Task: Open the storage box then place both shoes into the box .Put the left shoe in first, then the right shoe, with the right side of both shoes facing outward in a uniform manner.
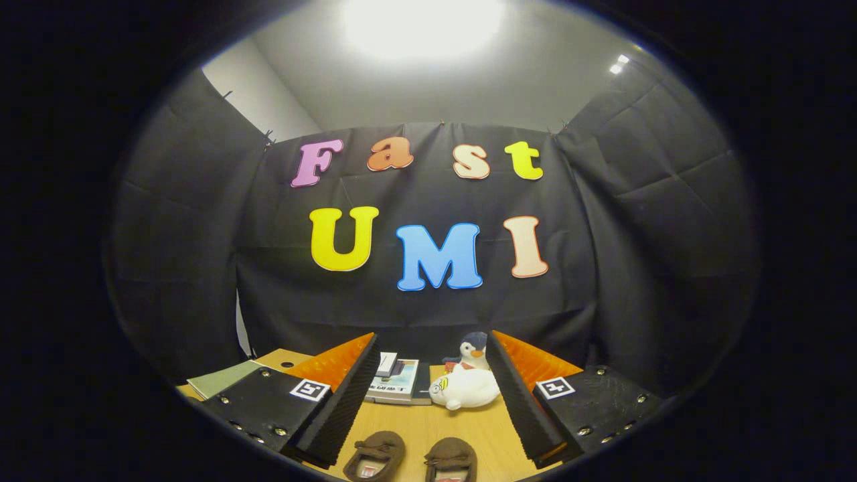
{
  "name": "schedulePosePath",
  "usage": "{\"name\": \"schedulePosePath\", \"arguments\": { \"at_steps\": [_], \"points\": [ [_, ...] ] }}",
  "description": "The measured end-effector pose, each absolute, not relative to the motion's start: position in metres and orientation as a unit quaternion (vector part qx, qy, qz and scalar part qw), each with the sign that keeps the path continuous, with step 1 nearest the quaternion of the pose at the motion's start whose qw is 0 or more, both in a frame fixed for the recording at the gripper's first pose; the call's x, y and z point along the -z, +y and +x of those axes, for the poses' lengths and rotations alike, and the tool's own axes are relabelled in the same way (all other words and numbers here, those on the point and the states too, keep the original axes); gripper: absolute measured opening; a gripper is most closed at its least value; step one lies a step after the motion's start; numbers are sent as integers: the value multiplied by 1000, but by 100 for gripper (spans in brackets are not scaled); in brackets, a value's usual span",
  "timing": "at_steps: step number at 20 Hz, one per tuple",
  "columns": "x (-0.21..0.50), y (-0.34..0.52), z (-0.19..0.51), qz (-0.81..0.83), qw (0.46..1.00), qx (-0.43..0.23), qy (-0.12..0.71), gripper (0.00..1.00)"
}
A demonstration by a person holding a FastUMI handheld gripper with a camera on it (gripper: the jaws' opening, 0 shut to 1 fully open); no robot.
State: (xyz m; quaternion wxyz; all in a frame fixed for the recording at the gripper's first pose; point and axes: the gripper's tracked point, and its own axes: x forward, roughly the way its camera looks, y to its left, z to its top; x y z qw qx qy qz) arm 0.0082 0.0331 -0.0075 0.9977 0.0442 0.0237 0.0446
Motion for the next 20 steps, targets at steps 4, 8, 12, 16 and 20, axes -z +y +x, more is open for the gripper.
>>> {"name": "schedulePosePath", "arguments": {
  "at_steps": [4, 8, 12, 16, 20],
  "points": [
    [26, 51, 5, 84, 993, -64, 52, 96],
    [47, 74, 0, 143, 982, -87, 92, 97],
    [68, 94, -7, 192, 967, -102, 131, 96],
    [84, 117, -11, 239, 950, -122, 157, 96],
    [108, 139, -18, 287, 929, -135, 193, 98]
  ]
}}
